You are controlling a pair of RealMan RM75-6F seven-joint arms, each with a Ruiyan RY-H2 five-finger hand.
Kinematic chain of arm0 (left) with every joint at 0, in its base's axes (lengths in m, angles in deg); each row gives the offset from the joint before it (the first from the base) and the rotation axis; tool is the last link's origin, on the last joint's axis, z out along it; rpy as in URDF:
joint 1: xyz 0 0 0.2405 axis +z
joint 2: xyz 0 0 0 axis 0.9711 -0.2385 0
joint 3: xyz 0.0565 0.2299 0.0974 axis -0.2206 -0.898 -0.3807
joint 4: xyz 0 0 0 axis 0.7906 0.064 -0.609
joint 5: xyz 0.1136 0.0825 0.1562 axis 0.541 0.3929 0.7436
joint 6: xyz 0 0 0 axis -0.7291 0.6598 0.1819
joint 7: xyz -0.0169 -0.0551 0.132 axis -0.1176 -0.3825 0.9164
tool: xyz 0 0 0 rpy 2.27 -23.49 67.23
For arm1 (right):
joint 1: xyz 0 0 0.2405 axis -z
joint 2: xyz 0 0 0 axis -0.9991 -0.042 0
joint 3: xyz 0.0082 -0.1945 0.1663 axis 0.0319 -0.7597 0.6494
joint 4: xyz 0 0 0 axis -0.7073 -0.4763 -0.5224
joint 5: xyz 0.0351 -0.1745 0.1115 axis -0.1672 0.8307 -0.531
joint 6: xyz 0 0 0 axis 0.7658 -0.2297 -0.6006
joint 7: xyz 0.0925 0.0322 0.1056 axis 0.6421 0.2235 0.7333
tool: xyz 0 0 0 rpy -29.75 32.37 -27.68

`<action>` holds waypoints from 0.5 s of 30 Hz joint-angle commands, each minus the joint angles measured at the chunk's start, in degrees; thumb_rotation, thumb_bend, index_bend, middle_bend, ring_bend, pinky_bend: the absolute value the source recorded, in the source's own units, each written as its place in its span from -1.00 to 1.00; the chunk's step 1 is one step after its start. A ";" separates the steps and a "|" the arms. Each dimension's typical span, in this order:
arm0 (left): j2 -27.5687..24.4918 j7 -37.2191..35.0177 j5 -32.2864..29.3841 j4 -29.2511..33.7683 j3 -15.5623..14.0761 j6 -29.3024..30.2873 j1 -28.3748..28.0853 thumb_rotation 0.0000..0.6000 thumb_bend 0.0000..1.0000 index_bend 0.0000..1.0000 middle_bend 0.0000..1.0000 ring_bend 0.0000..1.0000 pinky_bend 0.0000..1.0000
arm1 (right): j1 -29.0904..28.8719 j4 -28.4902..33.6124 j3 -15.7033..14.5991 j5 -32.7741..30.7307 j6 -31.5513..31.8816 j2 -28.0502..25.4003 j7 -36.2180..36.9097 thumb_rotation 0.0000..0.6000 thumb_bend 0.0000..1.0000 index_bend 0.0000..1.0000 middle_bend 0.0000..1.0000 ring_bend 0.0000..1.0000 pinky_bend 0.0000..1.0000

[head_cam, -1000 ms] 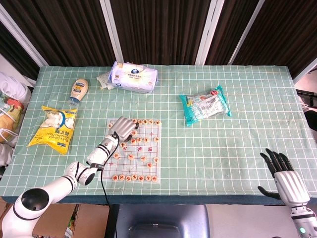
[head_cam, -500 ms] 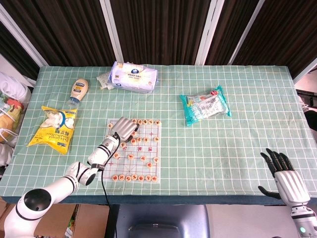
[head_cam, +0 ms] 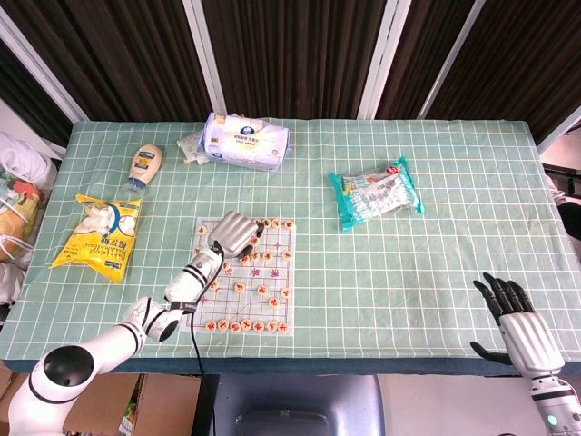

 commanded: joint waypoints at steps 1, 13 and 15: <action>1.43 0.87 -0.74 0.15 1.01 0.55 -0.61 1.00 -0.32 0.23 1.00 1.00 1.00 | -0.32 -0.06 -0.19 0.27 -0.47 -0.10 0.54 1.00 -0.41 -1.00 -1.00 -1.00 -1.00; 10.66 6.67 -4.24 -7.84 5.43 0.18 -5.88 1.00 -0.33 0.19 1.00 1.00 1.00 | -1.61 -0.66 -1.26 1.50 -2.58 -1.05 4.23 1.00 -0.41 -1.00 -1.00 -1.00 -1.00; 11.39 6.47 -4.54 -8.97 5.87 0.01 -6.43 1.00 -0.34 0.20 1.00 1.00 1.00 | -1.67 -0.82 -1.20 1.34 -2.61 -1.16 4.77 1.00 -0.41 -1.00 -1.00 -1.00 -1.00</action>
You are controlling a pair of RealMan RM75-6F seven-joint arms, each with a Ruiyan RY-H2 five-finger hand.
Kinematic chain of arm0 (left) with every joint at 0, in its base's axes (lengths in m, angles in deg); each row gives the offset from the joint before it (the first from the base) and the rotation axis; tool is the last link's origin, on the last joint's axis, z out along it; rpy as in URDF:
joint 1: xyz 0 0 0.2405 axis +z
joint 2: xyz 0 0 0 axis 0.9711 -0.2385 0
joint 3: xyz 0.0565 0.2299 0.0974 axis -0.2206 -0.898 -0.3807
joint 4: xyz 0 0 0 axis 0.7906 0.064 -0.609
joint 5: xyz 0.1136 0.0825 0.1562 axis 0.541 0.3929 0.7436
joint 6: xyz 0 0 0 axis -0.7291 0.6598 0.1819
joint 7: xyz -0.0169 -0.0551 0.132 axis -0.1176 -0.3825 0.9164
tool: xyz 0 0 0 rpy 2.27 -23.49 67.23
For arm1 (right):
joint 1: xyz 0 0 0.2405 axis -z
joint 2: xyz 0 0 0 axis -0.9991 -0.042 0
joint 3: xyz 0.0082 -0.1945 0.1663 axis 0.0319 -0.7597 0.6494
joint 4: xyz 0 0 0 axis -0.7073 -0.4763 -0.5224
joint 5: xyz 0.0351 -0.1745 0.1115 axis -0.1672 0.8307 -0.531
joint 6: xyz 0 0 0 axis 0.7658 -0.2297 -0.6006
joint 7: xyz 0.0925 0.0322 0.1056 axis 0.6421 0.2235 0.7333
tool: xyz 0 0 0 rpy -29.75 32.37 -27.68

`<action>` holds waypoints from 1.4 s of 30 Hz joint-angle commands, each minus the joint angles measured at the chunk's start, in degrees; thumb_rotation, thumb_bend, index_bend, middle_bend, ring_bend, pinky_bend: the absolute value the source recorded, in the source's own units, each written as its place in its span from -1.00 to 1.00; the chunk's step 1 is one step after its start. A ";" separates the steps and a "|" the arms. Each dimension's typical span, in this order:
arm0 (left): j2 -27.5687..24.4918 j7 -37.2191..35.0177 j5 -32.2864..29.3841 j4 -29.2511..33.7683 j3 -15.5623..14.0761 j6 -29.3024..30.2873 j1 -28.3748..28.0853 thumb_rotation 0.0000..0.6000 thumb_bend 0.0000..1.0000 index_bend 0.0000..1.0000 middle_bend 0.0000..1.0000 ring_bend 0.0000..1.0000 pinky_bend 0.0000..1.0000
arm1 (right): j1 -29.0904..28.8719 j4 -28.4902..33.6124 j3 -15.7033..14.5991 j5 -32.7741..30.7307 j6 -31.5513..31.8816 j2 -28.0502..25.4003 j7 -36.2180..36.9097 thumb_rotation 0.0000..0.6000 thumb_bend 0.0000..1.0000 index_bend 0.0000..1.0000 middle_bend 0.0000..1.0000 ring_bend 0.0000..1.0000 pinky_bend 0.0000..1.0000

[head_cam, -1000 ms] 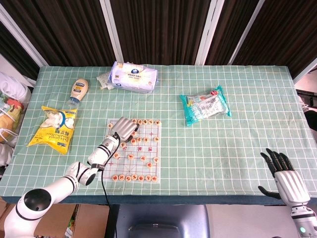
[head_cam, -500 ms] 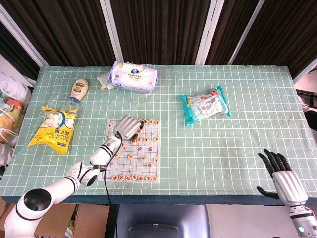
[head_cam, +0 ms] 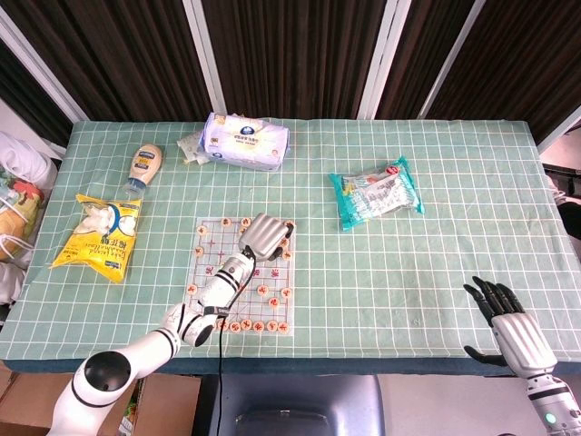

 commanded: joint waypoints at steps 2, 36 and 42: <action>1.87 -0.15 -0.95 -2.77 1.22 -0.74 -1.53 1.00 -0.34 0.20 1.00 1.00 1.00 | -0.23 -0.41 0.08 -0.40 -0.30 -0.28 0.98 1.00 -0.41 -1.00 -1.00 -1.00 -1.00; 4.38 -0.63 -1.28 -6.79 0.87 -3.55 -2.88 1.00 -0.30 -0.12 1.00 1.00 1.00 | -0.57 -0.97 0.25 -1.18 -0.35 -0.09 0.97 1.00 -0.41 -1.00 -1.00 -1.00 -1.00; 4.04 0.71 -1.50 -5.16 0.84 -3.16 -2.59 1.00 -0.29 -0.27 1.00 1.00 1.00 | -0.46 -0.83 0.18 -1.03 -0.04 -0.12 0.80 1.00 -0.41 -1.00 -1.00 -1.00 -1.00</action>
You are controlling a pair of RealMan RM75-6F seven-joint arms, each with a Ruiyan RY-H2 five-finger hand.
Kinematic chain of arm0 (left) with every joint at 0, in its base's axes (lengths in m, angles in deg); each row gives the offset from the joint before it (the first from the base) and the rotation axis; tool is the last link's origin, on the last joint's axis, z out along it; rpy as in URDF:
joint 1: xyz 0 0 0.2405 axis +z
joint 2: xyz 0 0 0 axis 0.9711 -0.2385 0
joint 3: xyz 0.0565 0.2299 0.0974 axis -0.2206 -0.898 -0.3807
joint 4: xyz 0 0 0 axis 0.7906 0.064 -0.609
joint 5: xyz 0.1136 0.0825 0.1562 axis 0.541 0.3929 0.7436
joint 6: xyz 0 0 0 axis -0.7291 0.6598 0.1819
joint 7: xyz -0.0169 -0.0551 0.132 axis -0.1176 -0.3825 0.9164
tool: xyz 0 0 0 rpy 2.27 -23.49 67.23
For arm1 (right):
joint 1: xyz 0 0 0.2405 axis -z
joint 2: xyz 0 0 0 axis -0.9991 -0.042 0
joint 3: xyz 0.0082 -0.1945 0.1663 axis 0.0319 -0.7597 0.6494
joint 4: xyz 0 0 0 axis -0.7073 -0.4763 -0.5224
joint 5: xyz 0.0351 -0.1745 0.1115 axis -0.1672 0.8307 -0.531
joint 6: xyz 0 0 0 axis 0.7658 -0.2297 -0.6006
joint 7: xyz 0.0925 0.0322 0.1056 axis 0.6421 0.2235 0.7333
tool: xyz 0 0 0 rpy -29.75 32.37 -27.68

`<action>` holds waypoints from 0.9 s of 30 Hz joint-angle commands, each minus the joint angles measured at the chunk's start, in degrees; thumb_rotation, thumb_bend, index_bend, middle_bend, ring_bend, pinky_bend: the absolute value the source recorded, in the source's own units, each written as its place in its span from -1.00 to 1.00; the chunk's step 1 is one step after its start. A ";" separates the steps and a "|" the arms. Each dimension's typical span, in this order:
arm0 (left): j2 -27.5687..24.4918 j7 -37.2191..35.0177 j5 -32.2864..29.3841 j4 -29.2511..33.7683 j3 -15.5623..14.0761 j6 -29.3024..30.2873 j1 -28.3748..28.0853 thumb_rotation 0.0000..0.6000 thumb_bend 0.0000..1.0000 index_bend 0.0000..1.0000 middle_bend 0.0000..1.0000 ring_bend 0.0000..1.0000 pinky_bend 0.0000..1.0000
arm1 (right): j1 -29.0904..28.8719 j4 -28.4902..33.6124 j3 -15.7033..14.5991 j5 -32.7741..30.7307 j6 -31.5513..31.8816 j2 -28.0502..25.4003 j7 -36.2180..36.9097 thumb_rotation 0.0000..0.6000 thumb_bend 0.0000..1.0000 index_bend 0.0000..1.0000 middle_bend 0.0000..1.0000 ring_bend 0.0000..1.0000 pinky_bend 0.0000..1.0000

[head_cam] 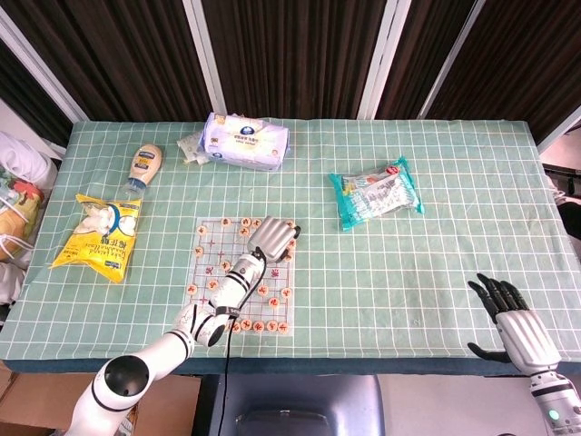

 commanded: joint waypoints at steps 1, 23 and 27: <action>-0.17 0.41 -0.21 0.47 0.11 0.21 0.11 1.00 -0.29 -0.27 1.00 1.00 1.00 | 0.04 0.02 -0.04 0.05 0.06 0.01 -0.04 1.00 -0.41 -1.00 -1.00 -1.00 -1.00; -32.40 21.45 -5.84 65.40 -4.67 18.93 16.63 1.00 -0.34 -0.74 0.62 0.76 0.91 | 1.44 1.14 -0.89 2.09 3.07 -0.37 -2.20 1.00 -0.41 -1.00 -1.00 -1.00 -1.00; -45.61 29.75 -1.16 82.49 -13.61 30.91 26.49 1.00 -0.34 -0.90 -0.24 -0.19 0.32 | 2.19 3.05 -1.37 1.71 3.18 -0.96 -4.35 1.00 -0.41 -1.00 -1.00 -1.00 -1.00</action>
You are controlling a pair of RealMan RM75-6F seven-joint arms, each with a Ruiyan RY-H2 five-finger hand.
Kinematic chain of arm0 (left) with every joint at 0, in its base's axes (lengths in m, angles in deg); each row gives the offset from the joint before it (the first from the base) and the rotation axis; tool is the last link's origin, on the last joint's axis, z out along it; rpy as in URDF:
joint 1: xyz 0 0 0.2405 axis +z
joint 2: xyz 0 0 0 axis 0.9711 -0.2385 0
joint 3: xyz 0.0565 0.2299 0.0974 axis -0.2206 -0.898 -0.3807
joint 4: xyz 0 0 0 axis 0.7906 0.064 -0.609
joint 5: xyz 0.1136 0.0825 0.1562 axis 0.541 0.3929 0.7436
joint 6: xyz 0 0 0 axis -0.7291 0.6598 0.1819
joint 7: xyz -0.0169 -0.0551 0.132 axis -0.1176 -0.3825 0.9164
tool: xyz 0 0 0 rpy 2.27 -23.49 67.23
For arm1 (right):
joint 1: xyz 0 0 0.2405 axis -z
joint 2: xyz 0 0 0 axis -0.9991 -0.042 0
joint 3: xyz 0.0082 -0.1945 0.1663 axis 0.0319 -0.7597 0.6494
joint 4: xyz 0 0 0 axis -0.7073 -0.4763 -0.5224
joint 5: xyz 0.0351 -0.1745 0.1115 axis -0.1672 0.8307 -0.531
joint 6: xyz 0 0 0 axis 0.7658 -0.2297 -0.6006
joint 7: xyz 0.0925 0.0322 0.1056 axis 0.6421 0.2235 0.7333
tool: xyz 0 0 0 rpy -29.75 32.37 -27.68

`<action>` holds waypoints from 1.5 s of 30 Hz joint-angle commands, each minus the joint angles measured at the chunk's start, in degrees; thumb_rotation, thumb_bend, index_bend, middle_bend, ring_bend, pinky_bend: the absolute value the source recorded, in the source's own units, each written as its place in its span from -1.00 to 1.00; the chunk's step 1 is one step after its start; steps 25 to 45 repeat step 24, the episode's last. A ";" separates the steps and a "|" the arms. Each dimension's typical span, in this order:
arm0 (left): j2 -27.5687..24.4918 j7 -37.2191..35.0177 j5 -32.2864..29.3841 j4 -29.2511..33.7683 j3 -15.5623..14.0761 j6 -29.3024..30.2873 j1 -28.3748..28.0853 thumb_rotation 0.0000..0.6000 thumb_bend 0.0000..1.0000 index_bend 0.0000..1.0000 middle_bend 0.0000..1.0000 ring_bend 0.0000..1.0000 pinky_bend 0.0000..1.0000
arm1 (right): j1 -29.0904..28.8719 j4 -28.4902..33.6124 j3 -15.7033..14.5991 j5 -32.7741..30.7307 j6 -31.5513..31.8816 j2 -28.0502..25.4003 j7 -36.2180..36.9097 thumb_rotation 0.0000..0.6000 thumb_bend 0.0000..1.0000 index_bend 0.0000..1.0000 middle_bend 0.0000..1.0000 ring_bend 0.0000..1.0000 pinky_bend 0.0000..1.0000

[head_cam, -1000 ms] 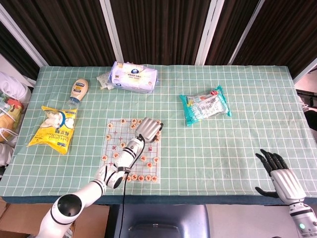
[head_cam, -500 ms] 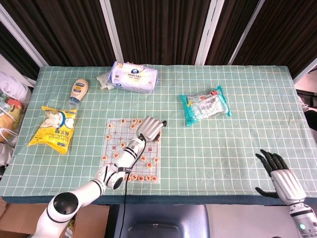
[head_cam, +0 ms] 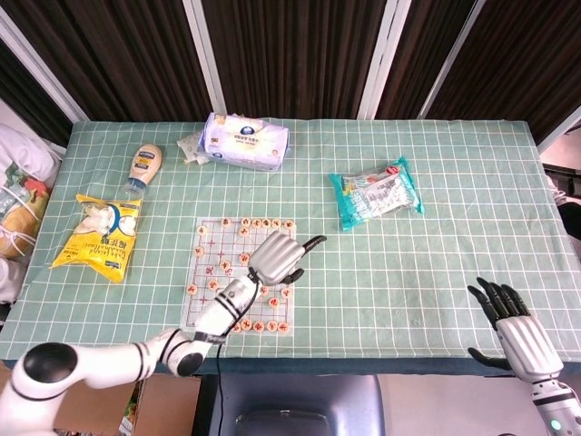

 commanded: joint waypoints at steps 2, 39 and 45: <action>-28.42 14.82 6.72 35.60 -15.92 21.57 20.98 1.00 -0.33 -0.96 -0.44 -0.42 0.08 | 0.68 2.15 -0.58 -0.11 0.02 -0.56 -2.61 1.00 -0.41 -1.00 -1.00 -1.00 -1.00; -36.06 -17.09 21.78 13.92 -25.38 48.11 51.07 1.00 -0.24 -1.00 -0.90 -0.93 -0.58 | 2.56 3.19 0.36 -0.47 2.53 1.48 -8.89 1.00 -0.42 -1.00 -1.00 -1.00 -1.00; -36.06 -17.09 21.78 13.92 -25.38 48.11 51.07 1.00 -0.24 -1.00 -0.90 -0.93 -0.58 | 2.56 3.19 0.36 -0.47 2.53 1.48 -8.89 1.00 -0.42 -1.00 -1.00 -1.00 -1.00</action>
